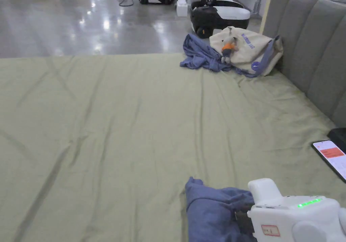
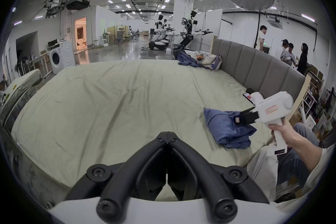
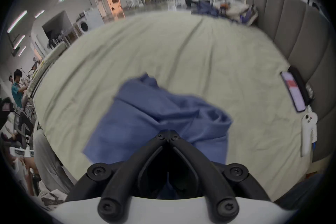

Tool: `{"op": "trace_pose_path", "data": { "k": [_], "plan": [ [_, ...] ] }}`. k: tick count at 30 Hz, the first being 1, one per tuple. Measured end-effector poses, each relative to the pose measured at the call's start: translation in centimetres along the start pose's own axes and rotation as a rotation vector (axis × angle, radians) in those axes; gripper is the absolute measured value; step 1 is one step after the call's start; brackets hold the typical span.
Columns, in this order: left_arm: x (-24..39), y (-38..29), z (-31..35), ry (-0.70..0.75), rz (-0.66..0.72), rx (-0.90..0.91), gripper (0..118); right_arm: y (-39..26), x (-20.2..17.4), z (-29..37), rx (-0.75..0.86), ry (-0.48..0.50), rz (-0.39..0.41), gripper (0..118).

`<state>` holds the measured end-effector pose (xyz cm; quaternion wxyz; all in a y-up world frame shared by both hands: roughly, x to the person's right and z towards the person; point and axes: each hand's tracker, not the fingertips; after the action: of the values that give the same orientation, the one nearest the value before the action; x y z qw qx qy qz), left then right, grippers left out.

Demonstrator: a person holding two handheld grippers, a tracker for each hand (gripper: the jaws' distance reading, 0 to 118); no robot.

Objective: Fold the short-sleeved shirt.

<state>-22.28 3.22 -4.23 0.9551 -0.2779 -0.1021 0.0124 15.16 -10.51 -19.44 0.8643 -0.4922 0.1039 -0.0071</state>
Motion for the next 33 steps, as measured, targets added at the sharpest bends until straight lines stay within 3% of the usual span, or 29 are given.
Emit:
{"op": "trace_pose_path", "data": {
  "k": [2, 6, 10, 11, 12, 13, 14, 16, 19, 22, 24, 29, 33],
  "plan": [
    [-0.1, -0.1, -0.4, -0.004, 0.006, -0.014, 0, -0.7, 0.5, -2.6, -0.095, -0.004, -0.022, 2],
    [0.1, 0.0, -1.8, -0.04, -0.019, -0.078, 0, -0.4, 2.2, -2.8, -0.067, 0.069, -0.134, 2],
    [0.4, 1.5, -6.4, -0.295, -0.014, -0.233, 0, -1.4, 3.9, -2.5, -0.026, 0.153, -0.18, 2],
    [0.5, 2.3, -8.0, -0.38, 0.026, -0.261, 14, -1.6, 4.1, -2.5, -0.015, 0.165, -0.203, 2],
    [0.7, 3.2, -10.0, -0.433, 0.078, -0.279, 56, -2.0, 4.3, -2.4, -0.007, 0.172, -0.224, 2],
    [1.3, 4.4, -12.7, -0.484, 0.109, -0.329, 86, -2.1, 4.4, -2.4, -0.004, 0.173, -0.224, 2],
    [2.1, 5.2, -15.5, -0.545, 0.136, -0.38, 91, -2.2, 4.3, -2.4, 0.001, 0.171, -0.213, 2],
    [3.8, 6.2, -20.7, -0.63, 0.167, -0.46, 91, -2.4, 3.9, -2.2, 0.013, 0.165, -0.204, 2],
    [5.8, 5.5, -27.9, -0.626, 0.169, -0.572, 91, -2.6, 4.0, -2.2, 0.03, 0.161, -0.193, 2],
    [6.3, 4.1, -33.0, -0.651, 0.346, -0.724, 91, -3.0, 4.3, -2.2, 0.047, 0.177, -0.207, 2],
    [6.6, 3.1, -33.9, -0.728, 0.433, -0.73, 91, -3.2, 4.4, -2.3, 0.056, 0.184, -0.212, 2],
    [10.0, 2.4, -34.3, -0.73, 0.355, -0.752, 91, -3.4, 4.4, -2.3, 0.072, 0.185, -0.189, 2],
    [11.7, 2.8, -34.0, -0.705, 0.301, -0.741, 91, -3.7, 4.9, -2.4, 0.086, 0.208, -0.217, 2]
  ]
}}
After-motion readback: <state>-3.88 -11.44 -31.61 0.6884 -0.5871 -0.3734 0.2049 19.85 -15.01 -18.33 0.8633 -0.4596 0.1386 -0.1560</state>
